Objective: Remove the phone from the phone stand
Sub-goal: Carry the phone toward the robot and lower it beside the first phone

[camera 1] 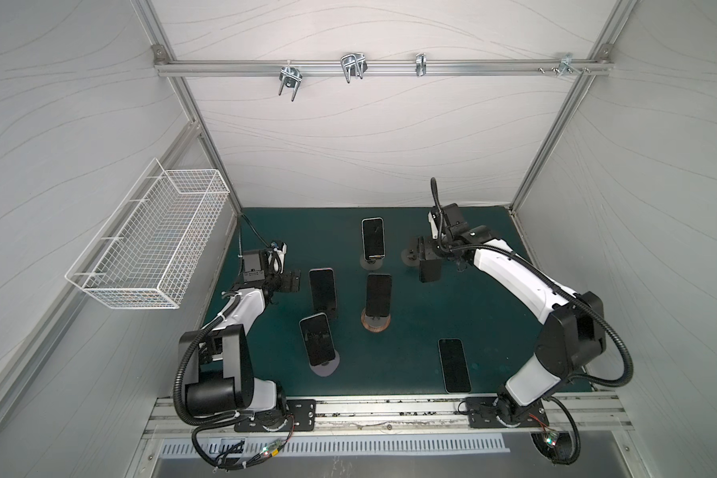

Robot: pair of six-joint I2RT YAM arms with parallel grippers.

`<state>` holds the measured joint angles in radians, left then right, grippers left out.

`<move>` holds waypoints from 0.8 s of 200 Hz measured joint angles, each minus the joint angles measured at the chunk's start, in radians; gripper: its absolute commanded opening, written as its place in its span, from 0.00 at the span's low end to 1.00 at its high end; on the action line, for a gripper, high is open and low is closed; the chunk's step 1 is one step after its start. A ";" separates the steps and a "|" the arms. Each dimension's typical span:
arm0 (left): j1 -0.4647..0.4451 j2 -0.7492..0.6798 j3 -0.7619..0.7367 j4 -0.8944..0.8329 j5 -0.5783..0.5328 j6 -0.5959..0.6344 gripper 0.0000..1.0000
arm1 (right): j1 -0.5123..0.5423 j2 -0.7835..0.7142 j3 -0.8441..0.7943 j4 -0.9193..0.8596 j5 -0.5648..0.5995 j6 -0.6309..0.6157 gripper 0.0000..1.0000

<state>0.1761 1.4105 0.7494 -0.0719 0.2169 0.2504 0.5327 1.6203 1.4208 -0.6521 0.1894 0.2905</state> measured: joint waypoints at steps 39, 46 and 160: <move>0.000 0.000 0.000 -0.001 0.000 0.000 0.95 | 0.053 -0.056 -0.100 -0.050 -0.038 0.051 0.69; 0.000 0.000 0.000 -0.002 0.000 0.000 0.95 | 0.060 -0.064 -0.118 -0.060 -0.045 0.061 0.69; 0.005 0.000 0.002 -0.010 0.000 -0.001 0.95 | 0.273 -0.182 -0.372 -0.157 -0.140 0.354 0.69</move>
<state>0.1806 1.4109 0.7513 -0.0814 0.2169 0.2497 0.8059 1.4387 1.0485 -0.8093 0.0494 0.6449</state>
